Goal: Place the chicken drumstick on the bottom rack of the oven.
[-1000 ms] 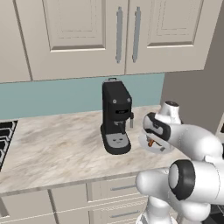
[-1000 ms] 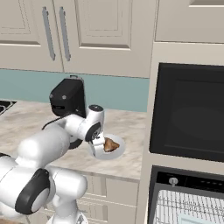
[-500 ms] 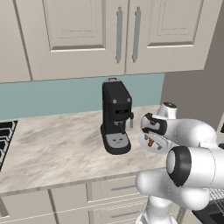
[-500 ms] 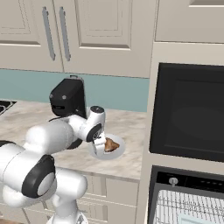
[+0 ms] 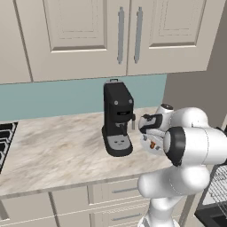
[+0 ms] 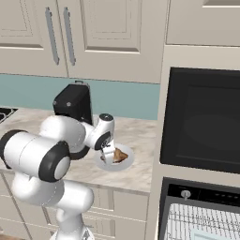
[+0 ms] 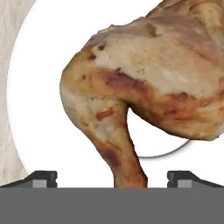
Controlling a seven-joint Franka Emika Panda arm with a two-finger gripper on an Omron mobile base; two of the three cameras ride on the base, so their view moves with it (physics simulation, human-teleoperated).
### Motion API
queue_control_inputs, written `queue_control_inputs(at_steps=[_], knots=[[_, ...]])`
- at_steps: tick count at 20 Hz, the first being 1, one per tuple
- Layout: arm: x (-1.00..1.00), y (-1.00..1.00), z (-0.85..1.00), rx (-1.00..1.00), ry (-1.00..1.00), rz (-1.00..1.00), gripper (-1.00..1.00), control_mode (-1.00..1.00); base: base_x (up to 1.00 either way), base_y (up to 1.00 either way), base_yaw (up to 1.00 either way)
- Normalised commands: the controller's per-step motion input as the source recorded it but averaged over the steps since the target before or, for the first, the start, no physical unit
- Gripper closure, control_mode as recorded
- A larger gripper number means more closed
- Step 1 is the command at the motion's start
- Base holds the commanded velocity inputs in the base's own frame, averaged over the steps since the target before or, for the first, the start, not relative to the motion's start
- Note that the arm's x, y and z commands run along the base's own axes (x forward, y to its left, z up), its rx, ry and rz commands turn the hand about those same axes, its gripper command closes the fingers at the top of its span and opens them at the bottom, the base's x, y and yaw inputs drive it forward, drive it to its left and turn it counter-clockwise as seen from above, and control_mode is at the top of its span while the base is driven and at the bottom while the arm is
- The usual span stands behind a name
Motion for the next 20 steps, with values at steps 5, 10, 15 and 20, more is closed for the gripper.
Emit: queue_control_inputs(at_steps=[5, 10, 15, 20], knots=[[0.16, 0.0, -0.28, 0.0, 0.0, 0.0, -1.0, -1.0, 0.0, 0.0, 0.0], [0.06, -0.09, -0.27, 0.0, 0.0, 0.0, -1.0, -1.0, 0.0, 0.0, 0.0], [0.03, -0.06, -0.2, 0.01, 0.0, 0.0, -1.0, -1.0, 0.0, 0.0, 0.0], [0.0, -0.02, -0.28, 0.02, 0.0, 0.0, 1.0, -1.0, 0.0, 0.0, 0.0]])
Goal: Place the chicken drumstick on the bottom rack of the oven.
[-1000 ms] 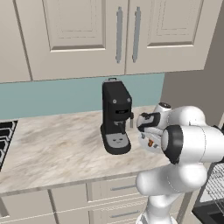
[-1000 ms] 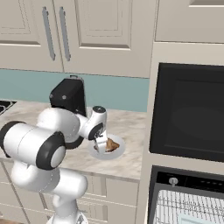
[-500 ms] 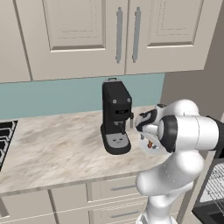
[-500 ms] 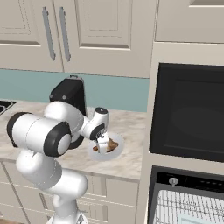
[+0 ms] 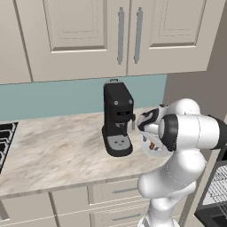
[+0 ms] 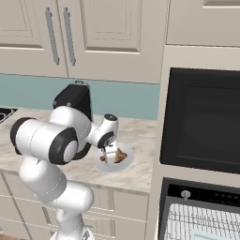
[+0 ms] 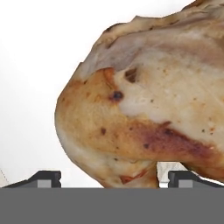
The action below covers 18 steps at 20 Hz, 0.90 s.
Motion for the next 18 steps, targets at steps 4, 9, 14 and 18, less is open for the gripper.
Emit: queue_control_inputs(at_steps=[4, 9, 14, 18], knots=[[0.0, -0.03, -0.12, 0.0, 0.0, -0.01, 1.0, -1.0, 0.0, 0.0, 0.0], [0.0, -0.08, 0.0, 0.0, 0.0, -0.01, 1.0, -1.0, 0.0, 0.0, 0.0], [-0.11, 0.0, 0.11, 0.0, 0.0, -0.09, 1.0, -1.0, 0.0, 0.0, 0.0], [-0.31, 0.13, 0.74, -0.07, 0.0, -0.09, 1.0, -1.0, 0.0, 0.0, 0.0]])
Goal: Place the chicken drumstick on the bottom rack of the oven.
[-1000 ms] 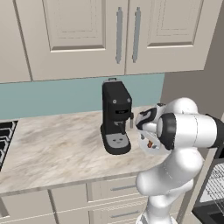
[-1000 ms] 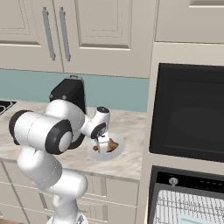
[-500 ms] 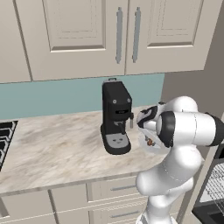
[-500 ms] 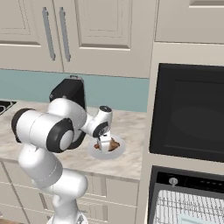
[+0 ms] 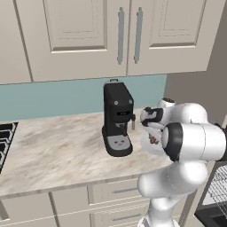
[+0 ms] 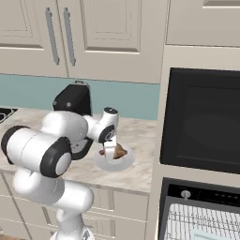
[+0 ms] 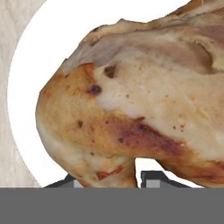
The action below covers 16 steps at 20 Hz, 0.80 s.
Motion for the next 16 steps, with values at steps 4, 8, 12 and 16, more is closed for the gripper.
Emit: queue_control_inputs(at_steps=[4, 8, 12, 16], knots=[[-0.58, 0.03, 0.84, -0.15, 0.02, 0.0, 1.0, -1.0, 0.0, 0.0, 0.0], [-0.84, -0.08, 0.62, -0.04, 0.02, 0.0, 1.0, -1.0, 0.0, 0.0, 0.0], [-1.0, -0.03, 0.28, 0.03, -0.11, 0.02, 1.0, -1.0, 0.0, 0.0, 0.0], [-1.0, 0.0, 0.45, 0.04, -0.1, 0.1, 1.0, -1.0, 0.0, 0.0, 0.0]])
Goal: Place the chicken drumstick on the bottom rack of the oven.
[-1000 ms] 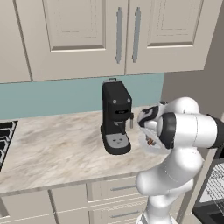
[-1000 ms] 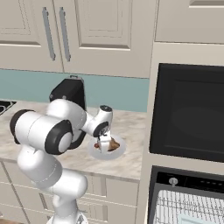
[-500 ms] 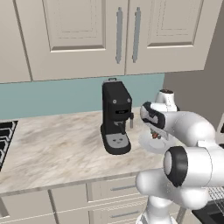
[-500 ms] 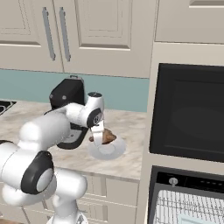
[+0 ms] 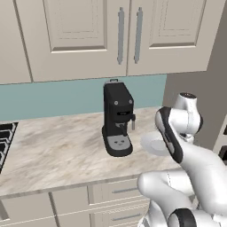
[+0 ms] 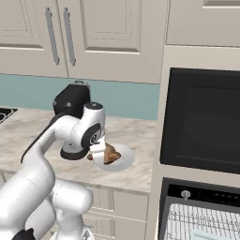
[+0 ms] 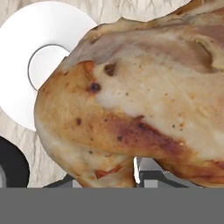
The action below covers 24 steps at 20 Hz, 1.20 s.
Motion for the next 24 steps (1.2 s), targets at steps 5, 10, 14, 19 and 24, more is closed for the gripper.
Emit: queue_control_inputs(at_steps=[5, 10, 14, 19, 24], knots=[[-1.0, -0.34, 0.4, 0.0, 0.0, 0.06, 1.0, -1.0, 0.0, 0.0, 0.0], [-1.0, -0.21, 0.26, -0.07, -0.01, 0.21, 1.0, -1.0, 0.0, 0.0, 0.0], [-0.97, -0.54, -0.05, -0.02, 0.0, 0.2, 1.0, -1.0, 0.0, 0.0, 0.0], [-0.62, -1.0, -0.26, 0.0, -0.01, 0.25, 1.0, -1.0, 0.0, 0.0, 0.0], [-0.72, -0.98, -0.24, 0.0, -0.08, 0.24, 1.0, -1.0, 0.0, 0.0, 0.0]])
